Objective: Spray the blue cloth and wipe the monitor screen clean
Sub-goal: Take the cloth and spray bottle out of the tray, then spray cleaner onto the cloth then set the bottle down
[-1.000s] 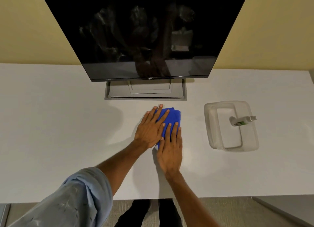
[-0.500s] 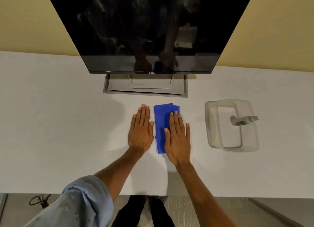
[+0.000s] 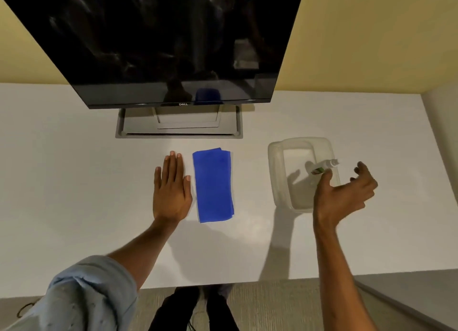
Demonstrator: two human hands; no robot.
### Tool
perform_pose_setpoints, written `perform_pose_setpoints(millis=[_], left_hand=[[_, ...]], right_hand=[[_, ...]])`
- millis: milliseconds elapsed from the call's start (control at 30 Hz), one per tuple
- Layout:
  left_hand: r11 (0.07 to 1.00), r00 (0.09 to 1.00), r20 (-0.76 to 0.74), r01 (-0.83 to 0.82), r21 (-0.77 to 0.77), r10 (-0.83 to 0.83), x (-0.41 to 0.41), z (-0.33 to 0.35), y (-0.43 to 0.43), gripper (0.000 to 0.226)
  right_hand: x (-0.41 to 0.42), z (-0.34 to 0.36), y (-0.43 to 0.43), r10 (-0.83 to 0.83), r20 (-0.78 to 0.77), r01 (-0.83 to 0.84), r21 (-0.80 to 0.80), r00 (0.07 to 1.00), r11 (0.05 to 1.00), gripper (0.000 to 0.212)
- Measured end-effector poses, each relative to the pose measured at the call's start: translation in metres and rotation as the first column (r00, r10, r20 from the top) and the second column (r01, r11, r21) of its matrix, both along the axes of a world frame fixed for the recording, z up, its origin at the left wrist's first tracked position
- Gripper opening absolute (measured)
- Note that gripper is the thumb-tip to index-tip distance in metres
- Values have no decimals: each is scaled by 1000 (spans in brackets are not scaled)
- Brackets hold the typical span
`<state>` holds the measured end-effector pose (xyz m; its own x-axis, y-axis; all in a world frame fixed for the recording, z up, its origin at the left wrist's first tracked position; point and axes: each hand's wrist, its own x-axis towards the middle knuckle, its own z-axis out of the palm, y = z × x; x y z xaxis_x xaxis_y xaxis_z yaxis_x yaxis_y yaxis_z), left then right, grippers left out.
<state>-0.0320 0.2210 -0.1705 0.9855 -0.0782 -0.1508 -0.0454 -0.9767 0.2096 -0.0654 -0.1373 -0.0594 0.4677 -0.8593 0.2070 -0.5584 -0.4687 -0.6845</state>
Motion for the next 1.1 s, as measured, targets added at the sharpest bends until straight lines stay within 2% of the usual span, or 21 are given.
perform_pose_setpoints(millis=[100, 300, 433, 533, 667, 767, 833, 967, 1100], left_hand=[[1000, 1000, 7, 0, 4, 0, 0, -1, -1, 71], [1000, 1000, 17, -15, -26, 15, 1, -2, -2, 70], [999, 999, 30, -19, -27, 20, 0, -2, -2, 69], [999, 999, 46, -17, -37, 19, 0, -3, -2, 69], [999, 998, 63, -13, -38, 16, 0, -5, -1, 70], [999, 997, 75, -15, -45, 19, -1, -6, 0, 70], [998, 996, 87, -16, -56, 21, -1, -7, 0, 70], [998, 994, 103, -22, -58, 28, 1, -11, 1, 70], [997, 994, 102, -25, -67, 32, 2, -15, 1, 70]], right_hand=[[9, -5, -23, 46, -135, -47, -7, 990, 999, 61], [16, -23, -27, 92, -214, -107, -56, 972, 993, 44], [15, -32, -27, 118, -288, -137, -48, 950, 989, 41], [13, -31, -25, 130, -277, -148, -46, 952, 988, 42], [15, -12, -25, 248, -74, -248, 16, 966, 969, 35], [17, 14, -12, 398, 94, -406, 109, 913, 907, 40], [20, 30, 3, 486, 211, -521, 166, 848, 837, 49], [27, 44, 47, 586, 401, -694, 217, 704, 686, 45], [30, 39, 94, 553, 526, -763, 457, 646, 457, 39]])
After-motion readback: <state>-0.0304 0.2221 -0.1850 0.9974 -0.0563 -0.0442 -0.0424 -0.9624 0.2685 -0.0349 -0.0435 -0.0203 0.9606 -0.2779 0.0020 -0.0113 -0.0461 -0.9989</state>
